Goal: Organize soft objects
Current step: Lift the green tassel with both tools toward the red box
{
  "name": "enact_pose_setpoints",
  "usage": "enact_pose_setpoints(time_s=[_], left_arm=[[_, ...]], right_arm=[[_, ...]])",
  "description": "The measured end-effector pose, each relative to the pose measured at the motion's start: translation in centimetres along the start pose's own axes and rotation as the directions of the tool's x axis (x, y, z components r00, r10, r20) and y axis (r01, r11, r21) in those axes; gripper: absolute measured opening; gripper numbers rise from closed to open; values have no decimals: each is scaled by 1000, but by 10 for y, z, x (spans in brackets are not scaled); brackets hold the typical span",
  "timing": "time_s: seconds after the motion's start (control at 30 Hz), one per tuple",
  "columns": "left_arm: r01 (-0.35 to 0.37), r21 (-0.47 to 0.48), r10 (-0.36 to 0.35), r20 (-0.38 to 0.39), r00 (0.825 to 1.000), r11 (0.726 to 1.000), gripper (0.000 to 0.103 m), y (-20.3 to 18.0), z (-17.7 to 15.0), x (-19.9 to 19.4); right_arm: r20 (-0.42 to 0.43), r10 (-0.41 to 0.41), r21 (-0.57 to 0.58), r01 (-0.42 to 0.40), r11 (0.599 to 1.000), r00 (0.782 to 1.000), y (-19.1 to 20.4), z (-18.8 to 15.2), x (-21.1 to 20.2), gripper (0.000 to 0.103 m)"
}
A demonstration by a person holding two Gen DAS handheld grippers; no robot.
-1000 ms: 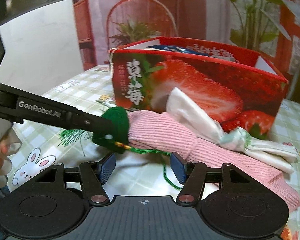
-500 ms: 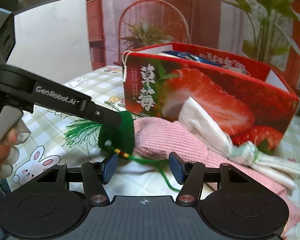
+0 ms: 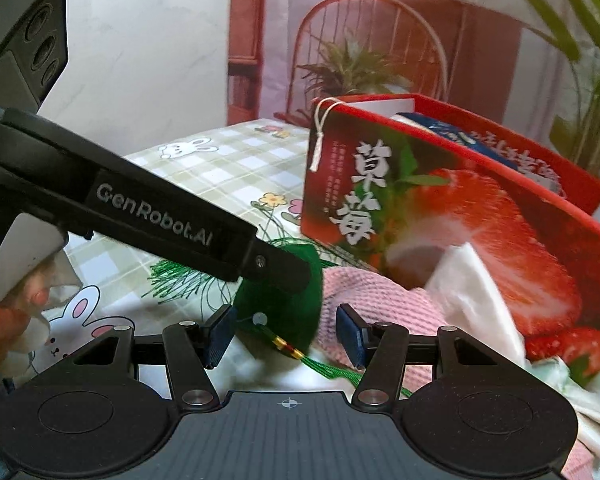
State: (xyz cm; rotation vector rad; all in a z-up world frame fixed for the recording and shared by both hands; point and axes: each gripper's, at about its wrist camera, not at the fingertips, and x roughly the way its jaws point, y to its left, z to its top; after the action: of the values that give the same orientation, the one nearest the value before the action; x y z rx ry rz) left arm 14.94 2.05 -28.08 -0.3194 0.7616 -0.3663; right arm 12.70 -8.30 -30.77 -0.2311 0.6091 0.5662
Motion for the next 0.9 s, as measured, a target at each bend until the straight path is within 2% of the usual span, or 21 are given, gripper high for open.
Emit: enact_pose_setpoints(time_s=[0.27,0.47,0.9], left_arm=[[15,14,-15,-3,1000,1000,44,-3,-1,1],[36,52,-36,15,999,998,44,-19,0,-8],[25,180,-36,57,998,983,44,-61,5,-30]], right_arm=[[-9,13,2,-13,1000,1000,2,7,10,44],[30,5,49,-7,999,1000,-4,2,-9,43],[115,-26,92,15,996,993,-15,3,-48,43]])
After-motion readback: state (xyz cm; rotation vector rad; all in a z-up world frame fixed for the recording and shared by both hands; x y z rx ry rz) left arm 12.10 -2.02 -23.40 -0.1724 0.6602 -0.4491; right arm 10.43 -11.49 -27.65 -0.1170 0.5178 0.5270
